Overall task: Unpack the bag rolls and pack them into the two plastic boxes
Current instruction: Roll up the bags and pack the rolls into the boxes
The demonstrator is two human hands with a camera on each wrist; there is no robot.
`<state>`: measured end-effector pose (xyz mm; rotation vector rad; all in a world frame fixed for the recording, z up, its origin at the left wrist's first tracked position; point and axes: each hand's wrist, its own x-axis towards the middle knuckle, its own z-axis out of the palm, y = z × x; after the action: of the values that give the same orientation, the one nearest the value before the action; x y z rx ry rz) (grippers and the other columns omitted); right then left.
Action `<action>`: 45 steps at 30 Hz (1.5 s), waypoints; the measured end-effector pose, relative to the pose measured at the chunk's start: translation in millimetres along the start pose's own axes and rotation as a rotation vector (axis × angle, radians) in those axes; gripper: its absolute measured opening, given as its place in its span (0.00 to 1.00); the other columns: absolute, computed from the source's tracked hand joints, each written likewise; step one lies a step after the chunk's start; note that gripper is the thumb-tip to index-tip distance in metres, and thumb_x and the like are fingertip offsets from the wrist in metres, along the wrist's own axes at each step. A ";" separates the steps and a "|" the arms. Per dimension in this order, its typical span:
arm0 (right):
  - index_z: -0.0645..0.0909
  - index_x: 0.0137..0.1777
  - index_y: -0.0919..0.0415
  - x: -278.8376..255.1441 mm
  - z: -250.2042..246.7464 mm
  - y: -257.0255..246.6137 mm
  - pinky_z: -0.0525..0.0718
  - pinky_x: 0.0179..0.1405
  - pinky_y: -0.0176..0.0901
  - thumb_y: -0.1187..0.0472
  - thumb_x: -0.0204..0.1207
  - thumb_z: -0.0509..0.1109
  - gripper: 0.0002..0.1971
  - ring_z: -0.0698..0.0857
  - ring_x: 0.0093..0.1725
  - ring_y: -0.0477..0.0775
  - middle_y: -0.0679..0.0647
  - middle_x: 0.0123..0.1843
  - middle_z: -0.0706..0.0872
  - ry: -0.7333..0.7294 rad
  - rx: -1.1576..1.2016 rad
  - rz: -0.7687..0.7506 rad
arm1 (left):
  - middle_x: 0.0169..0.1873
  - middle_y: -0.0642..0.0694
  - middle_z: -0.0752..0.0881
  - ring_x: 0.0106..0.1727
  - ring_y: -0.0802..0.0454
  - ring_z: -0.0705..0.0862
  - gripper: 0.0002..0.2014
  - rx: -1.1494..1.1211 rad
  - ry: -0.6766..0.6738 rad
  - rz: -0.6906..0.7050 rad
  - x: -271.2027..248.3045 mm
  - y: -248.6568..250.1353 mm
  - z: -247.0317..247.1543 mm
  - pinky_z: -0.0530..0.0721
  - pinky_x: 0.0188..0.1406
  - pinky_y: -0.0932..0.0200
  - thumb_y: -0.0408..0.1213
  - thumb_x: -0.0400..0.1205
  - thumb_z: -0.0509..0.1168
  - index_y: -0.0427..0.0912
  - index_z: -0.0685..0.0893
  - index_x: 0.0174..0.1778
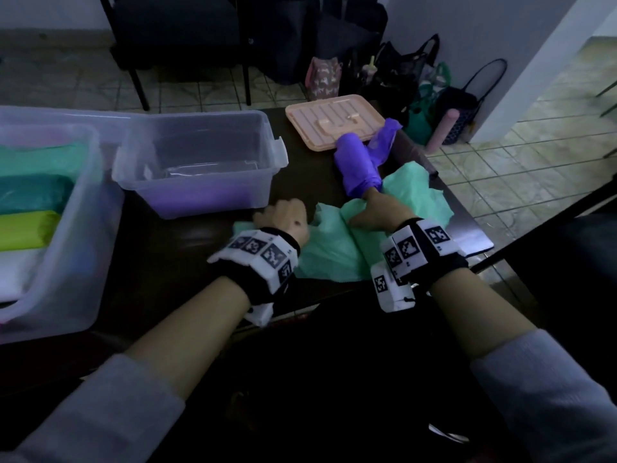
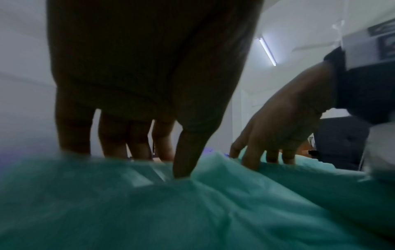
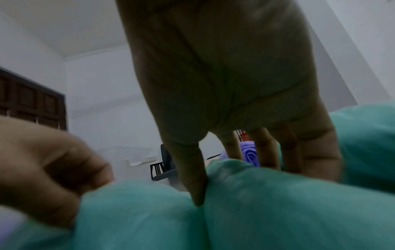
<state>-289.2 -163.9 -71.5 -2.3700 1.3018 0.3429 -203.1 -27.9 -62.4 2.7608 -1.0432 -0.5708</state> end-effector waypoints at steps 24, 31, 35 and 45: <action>0.75 0.55 0.60 -9.1 -1.4 0.2 0.78 0.41 0.39 0.55 0.80 0.65 0.10 0.77 0.70 0.64 0.61 0.66 0.78 -0.122 0.159 0.038 | 0.67 0.34 0.74 0.66 0.39 0.75 0.21 -0.243 0.011 0.035 -0.6 7.1 23.8 0.74 0.61 0.51 0.39 0.81 0.65 0.32 0.73 0.67; 0.69 0.70 0.70 6.4 14.7 10.3 0.82 0.61 0.63 0.51 0.72 0.71 0.32 0.82 0.61 0.69 0.65 0.64 0.80 -0.084 0.515 0.216 | 0.69 0.34 0.66 0.70 0.37 0.68 0.30 -0.602 0.245 0.028 -10.8 12.7 31.2 0.65 0.71 0.52 0.38 0.77 0.71 0.33 0.65 0.70; 0.67 0.70 0.71 -5.1 13.8 10.9 0.84 0.55 0.67 0.53 0.73 0.71 0.31 0.83 0.57 0.71 0.67 0.57 0.81 -0.075 0.662 0.281 | 0.72 0.32 0.65 0.72 0.36 0.69 0.43 -0.816 -0.021 -0.292 -8.8 14.6 42.2 0.72 0.69 0.49 0.46 0.72 0.74 0.28 0.59 0.74; 0.67 0.72 0.67 -24.5 14.2 23.8 0.74 0.66 0.55 0.46 0.75 0.69 0.33 0.74 0.68 0.67 0.66 0.67 0.74 0.116 0.323 0.165 | 0.69 0.41 0.78 0.69 0.41 0.78 0.23 -1.377 -0.472 -0.397 -3.2 41.1 16.6 0.75 0.67 0.47 0.39 0.84 0.63 0.34 0.71 0.74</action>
<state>-322.6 -150.4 -79.8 -2.0439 1.4859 0.0359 -236.8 -56.5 -66.2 1.5555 0.0399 -1.3533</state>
